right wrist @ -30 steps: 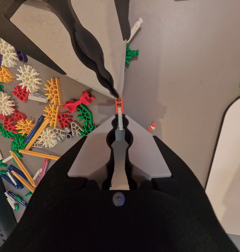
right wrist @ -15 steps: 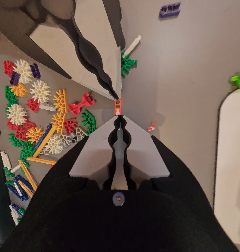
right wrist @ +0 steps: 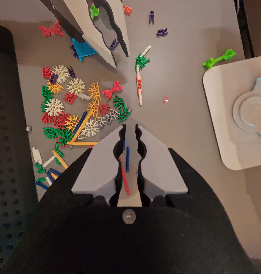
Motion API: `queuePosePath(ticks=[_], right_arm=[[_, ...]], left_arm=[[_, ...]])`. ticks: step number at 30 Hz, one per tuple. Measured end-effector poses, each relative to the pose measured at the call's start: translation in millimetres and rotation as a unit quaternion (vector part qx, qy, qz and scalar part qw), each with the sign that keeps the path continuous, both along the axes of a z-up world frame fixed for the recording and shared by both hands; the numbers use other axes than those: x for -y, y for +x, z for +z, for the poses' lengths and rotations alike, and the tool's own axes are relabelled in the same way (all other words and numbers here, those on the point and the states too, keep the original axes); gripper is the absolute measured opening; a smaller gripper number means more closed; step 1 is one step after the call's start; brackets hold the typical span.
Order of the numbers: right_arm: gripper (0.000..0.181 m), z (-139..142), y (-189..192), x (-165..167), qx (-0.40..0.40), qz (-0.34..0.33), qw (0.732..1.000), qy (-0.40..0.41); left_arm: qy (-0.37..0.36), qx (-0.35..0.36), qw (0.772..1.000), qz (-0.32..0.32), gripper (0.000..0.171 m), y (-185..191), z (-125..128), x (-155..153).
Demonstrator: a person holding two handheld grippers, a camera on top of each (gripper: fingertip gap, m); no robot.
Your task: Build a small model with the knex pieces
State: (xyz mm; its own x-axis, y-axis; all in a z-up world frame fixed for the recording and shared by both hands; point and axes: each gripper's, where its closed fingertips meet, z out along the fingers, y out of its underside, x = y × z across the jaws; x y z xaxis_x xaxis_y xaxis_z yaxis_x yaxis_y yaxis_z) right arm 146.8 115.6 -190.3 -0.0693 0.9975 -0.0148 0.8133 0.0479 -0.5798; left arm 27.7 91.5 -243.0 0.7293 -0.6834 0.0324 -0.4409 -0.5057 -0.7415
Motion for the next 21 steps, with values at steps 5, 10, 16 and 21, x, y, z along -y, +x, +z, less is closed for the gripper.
queuePosePath(ticks=[5,10,16,21], right_arm=[[0.018,-0.5,28.4,16.3,-0.028,-0.034,0.999,-0.016],[0.019,-6.6,48.1,32.8,-0.052,-0.062,0.996,-0.039],[0.026,-15.6,61.8,42.3,-0.066,-0.088,0.993,-0.045],[0.027,-22.4,68.5,47.4,-0.069,-0.102,0.992,-0.04]], left_arm=[[0.009,-0.015,0.999,0.029,0.029,-5.8,3.7,15.2],[0.01,-0.012,0.998,0.053,0.033,-4.4,1.8,29.2],[0.016,-0.012,0.997,0.072,0.038,4.1,-4.1,40.3],[0.069,-0.02,0.99,0.118,0.033,5.0,-2.1,41.2]])
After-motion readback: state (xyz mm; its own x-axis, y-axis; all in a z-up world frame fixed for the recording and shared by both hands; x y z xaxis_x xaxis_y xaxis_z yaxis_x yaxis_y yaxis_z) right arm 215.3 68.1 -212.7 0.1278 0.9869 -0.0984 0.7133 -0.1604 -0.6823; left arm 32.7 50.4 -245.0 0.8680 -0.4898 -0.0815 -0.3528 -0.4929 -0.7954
